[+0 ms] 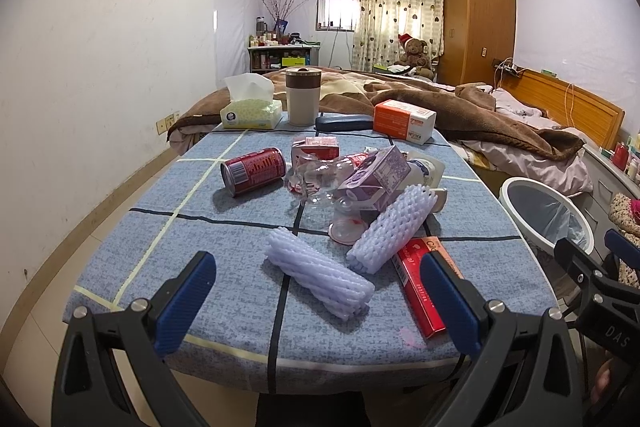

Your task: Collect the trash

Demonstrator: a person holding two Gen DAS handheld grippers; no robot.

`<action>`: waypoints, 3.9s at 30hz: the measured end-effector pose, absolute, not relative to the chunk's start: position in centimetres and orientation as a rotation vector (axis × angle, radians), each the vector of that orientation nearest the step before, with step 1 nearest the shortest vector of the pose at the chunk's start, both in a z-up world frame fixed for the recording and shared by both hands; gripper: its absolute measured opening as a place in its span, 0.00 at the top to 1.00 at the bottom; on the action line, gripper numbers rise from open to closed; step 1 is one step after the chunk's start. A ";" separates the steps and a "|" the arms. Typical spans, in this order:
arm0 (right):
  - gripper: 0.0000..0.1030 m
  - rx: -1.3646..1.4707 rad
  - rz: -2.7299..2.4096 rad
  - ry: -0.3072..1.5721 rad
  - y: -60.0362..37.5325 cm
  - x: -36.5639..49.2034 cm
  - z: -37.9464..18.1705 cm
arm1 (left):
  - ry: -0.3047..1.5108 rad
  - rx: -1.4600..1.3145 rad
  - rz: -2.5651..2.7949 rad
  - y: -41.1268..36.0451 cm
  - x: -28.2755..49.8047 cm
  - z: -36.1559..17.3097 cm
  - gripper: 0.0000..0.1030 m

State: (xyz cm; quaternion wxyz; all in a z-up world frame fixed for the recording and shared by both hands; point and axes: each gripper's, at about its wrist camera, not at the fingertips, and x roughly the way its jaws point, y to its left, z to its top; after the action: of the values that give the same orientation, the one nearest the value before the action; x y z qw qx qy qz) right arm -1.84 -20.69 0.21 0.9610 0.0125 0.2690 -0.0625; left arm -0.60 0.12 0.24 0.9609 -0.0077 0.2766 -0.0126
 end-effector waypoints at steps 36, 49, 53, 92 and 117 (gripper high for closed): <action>0.06 0.001 0.135 0.730 -15.4 2.4 -6.2 | 0.879 -0.312 -0.218 5.8 5.8 -7.0 0.03; 0.33 -0.051 0.141 0.773 -15.3 3.8 -7.2 | 0.923 -0.272 -0.207 3.7 9.3 -7.2 0.21; 0.38 -0.015 0.148 0.780 -16.3 4.0 -7.3 | 0.933 -0.240 -0.190 3.5 9.5 -7.1 0.27; 0.31 -0.092 0.182 0.800 -18.0 8.2 -7.8 | 0.877 -0.038 -0.073 3.0 9.7 -7.5 0.61; 0.34 0.044 0.057 0.658 -22.5 4.6 -3.6 | 0.709 -0.027 -0.255 -1.1 7.4 -0.4 0.72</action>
State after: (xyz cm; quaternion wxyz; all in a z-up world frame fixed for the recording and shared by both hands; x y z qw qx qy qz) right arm 4.60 -22.51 -3.55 0.9457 0.0214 0.3233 0.0280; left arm 7.44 -1.06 -0.43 0.9297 -0.0130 0.3463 -0.1246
